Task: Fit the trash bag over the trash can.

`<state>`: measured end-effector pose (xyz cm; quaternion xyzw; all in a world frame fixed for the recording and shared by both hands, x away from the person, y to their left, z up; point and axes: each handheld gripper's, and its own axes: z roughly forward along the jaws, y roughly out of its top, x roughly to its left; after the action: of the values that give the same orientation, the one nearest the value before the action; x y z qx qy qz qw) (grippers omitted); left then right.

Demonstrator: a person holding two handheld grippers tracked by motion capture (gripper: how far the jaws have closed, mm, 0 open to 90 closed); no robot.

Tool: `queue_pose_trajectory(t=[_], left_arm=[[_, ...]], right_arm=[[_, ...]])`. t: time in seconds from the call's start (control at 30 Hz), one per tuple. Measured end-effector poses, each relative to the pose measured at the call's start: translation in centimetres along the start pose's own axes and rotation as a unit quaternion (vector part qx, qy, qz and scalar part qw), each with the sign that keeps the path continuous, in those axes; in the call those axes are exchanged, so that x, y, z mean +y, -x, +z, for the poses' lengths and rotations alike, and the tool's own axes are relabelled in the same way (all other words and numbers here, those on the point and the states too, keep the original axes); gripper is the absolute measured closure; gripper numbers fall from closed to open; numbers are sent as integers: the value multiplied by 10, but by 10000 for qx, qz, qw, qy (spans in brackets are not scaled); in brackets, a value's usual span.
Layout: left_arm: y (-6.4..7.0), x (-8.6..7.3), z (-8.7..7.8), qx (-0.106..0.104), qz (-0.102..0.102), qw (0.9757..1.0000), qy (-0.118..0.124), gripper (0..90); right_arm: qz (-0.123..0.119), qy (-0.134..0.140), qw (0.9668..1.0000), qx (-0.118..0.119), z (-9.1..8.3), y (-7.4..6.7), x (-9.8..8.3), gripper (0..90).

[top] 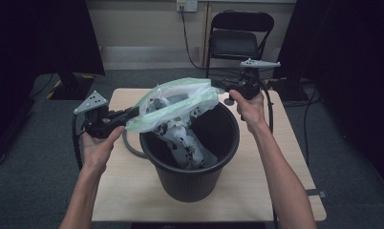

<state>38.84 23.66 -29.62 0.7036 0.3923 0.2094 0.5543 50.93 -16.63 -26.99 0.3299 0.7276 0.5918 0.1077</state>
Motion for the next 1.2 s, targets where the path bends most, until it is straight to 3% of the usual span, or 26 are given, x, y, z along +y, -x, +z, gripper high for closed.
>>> queue_pose_trajectory(t=[0.1,0.23,0.47,0.53,0.63,0.73,0.8,0.87,0.93,1.0,1.03,1.1,1.17,1.2], left_arm=[[-8,-11,7,-75,-110,9997,-186,900],[-12,-25,8,-313,-212,9990,-232,900],[-5,-32,3,-475,-44,9981,-386,900],[-5,-28,-1,-438,-73,9986,-295,896],[-7,-15,-11,-462,-125,9987,183,774],[-5,-6,-16,-455,-165,9971,582,735],[-1,-3,-16,-400,-83,9967,705,721],[1,-4,-13,-507,-93,9962,700,690],[5,-8,-9,-679,-69,9960,579,648],[8,-12,-10,-627,-125,9960,618,646],[6,-14,-12,-716,-215,9950,666,641],[3,-17,-17,-962,-384,9918,755,591],[3,-17,-24,-1100,-324,9905,753,568],[4,-17,-26,-1162,-259,9901,747,550]], right_arm=[[190,-209,9996,32,8,17,-5,900],[237,-369,9989,140,12,25,-18,900],[254,-698,9971,168,17,27,-48,900],[240,-631,9977,65,13,26,-48,811],[207,-407,9983,-354,2,23,-36,648],[205,4,9985,-500,-15,20,-23,618],[170,204,9989,-386,-26,14,-17,621],[80,330,9990,-307,-34,4,-14,613],[36,417,9991,-35,-38,-5,-13,589],[31,451,9986,284,-38,-13,-12,546],[42,353,9987,372,-35,-16,-12,523],[-69,54,9994,321,-26,-21,-13,498],[-65,-144,9992,380,-18,-21,-13,482],[-49,-179,9990,401,-16,-21,-13,517]])
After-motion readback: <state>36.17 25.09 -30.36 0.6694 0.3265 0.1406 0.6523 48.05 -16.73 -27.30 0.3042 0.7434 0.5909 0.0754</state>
